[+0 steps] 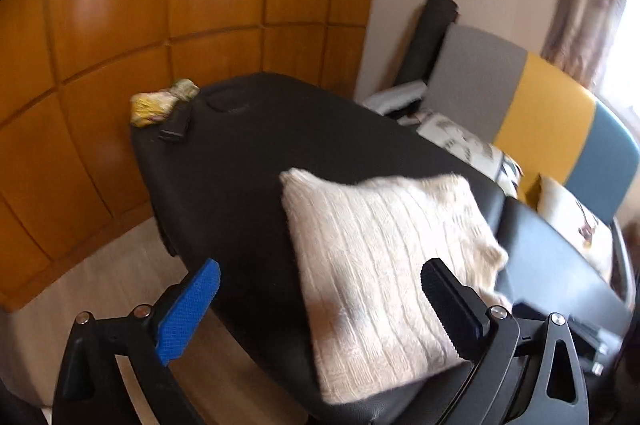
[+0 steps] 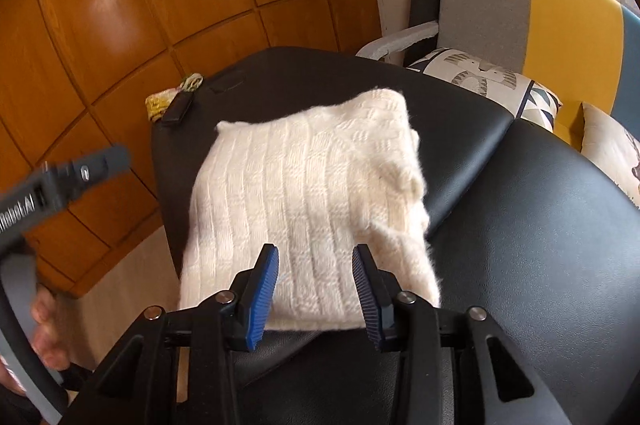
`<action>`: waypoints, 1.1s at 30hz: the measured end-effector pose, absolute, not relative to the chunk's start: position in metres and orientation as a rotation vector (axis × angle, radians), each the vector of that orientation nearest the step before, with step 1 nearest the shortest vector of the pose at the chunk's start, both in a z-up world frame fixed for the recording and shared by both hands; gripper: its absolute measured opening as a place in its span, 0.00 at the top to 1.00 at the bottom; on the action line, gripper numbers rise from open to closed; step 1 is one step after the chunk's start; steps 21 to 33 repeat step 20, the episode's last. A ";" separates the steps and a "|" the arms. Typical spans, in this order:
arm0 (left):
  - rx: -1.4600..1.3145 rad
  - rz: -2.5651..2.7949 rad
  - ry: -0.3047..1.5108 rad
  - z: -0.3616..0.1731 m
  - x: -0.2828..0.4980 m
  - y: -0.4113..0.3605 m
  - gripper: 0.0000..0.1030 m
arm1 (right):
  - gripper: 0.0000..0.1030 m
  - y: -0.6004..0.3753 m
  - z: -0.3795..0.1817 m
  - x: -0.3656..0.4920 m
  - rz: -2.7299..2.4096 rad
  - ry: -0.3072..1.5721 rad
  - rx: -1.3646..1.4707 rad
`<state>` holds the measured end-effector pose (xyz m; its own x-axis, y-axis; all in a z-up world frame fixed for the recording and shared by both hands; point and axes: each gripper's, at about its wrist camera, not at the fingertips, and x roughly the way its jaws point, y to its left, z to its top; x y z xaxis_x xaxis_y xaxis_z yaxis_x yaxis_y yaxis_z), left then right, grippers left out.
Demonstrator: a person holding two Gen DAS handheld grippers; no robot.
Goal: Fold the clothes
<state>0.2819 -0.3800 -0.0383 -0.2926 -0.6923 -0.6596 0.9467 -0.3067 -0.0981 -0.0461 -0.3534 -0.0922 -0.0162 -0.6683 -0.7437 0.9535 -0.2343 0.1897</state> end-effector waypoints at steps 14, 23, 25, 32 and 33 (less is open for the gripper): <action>0.619 -1.869 0.482 -0.016 0.280 -0.369 0.01 | 0.63 -0.349 -0.101 -0.042 -1.619 0.515 0.882; 0.613 -1.862 0.483 -0.018 0.280 -0.369 0.07 | 0.63 -0.350 -0.103 -0.043 -1.629 0.521 0.887; 0.613 -1.862 0.483 -0.018 0.280 -0.369 0.07 | 0.63 -0.350 -0.103 -0.043 -1.629 0.521 0.887; 0.613 -1.862 0.483 -0.018 0.280 -0.369 0.07 | 0.63 -0.350 -0.103 -0.043 -1.629 0.521 0.887; 0.613 -1.862 0.483 -0.018 0.280 -0.369 0.07 | 0.63 -0.350 -0.103 -0.043 -1.629 0.521 0.887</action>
